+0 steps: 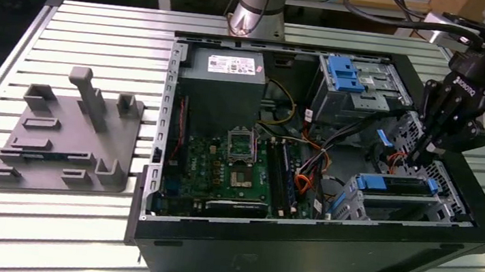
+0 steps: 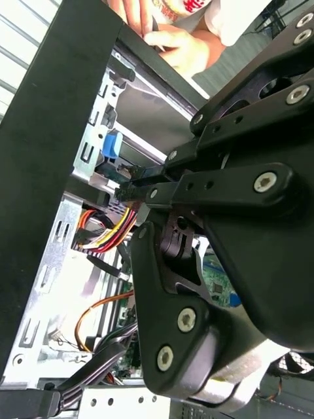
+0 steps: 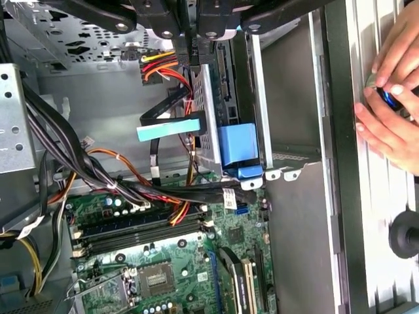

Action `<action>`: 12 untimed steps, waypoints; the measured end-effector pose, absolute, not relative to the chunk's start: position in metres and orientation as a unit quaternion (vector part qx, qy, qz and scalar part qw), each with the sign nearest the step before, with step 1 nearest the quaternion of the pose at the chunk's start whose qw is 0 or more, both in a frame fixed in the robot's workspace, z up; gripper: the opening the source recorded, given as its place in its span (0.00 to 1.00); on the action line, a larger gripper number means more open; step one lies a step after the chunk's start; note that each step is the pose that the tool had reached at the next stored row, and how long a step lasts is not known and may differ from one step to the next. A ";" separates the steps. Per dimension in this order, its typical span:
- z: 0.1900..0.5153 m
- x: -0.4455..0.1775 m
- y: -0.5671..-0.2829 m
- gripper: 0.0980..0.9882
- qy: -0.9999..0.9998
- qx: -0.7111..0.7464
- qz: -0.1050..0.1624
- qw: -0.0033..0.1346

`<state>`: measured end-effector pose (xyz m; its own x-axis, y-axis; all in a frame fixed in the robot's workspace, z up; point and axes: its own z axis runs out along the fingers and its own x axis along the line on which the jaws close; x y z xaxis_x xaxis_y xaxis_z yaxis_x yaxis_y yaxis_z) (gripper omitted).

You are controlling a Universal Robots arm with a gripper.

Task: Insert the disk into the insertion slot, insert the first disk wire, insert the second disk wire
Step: 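Insert the first disk wire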

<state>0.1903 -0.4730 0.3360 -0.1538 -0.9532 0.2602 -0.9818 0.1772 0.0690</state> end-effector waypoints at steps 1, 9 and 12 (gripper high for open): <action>0.336 0.190 -0.473 0.07 -0.756 0.640 0.059 0.121; 0.336 0.185 -0.476 0.07 -0.750 0.650 0.059 0.110; 0.336 0.185 -0.478 0.07 -0.751 0.652 0.046 0.093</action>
<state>0.1846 -0.4776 0.3362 -0.1336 -0.9706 0.2002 -0.9878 0.1467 0.0520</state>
